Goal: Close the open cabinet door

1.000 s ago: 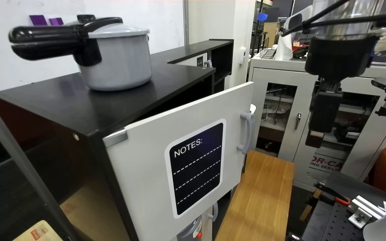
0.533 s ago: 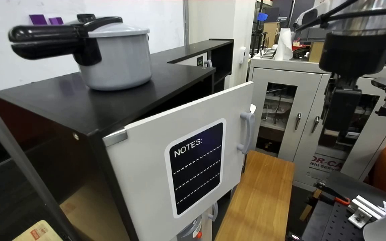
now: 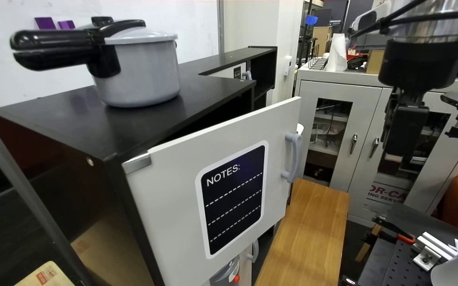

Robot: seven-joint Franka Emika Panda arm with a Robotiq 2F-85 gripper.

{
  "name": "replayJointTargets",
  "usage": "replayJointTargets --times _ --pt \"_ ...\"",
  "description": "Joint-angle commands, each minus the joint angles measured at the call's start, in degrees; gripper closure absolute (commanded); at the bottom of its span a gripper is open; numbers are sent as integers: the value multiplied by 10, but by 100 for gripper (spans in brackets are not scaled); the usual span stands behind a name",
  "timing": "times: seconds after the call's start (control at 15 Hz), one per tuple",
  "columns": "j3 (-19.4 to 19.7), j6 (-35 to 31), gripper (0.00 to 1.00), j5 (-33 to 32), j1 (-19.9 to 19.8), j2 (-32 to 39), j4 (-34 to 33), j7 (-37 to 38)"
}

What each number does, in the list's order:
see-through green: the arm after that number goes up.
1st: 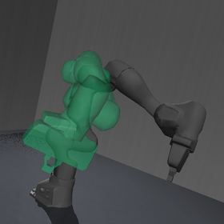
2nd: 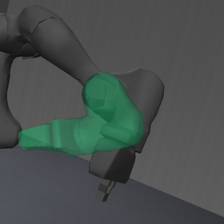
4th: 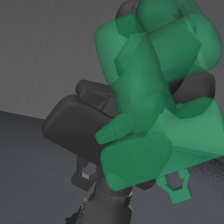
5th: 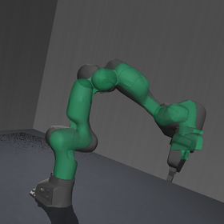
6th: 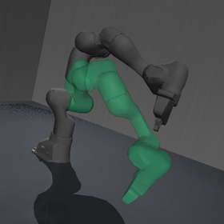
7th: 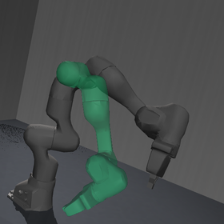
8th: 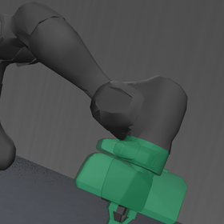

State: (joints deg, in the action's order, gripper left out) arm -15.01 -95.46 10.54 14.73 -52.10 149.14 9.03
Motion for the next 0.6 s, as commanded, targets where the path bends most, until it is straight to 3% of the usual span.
replayJointTargets --times 0.0,0.53 --pt "-8 -6 0 -2 -8 3 -4 0" --pt "-37 -113 0 -8 -22 -12 11 57"
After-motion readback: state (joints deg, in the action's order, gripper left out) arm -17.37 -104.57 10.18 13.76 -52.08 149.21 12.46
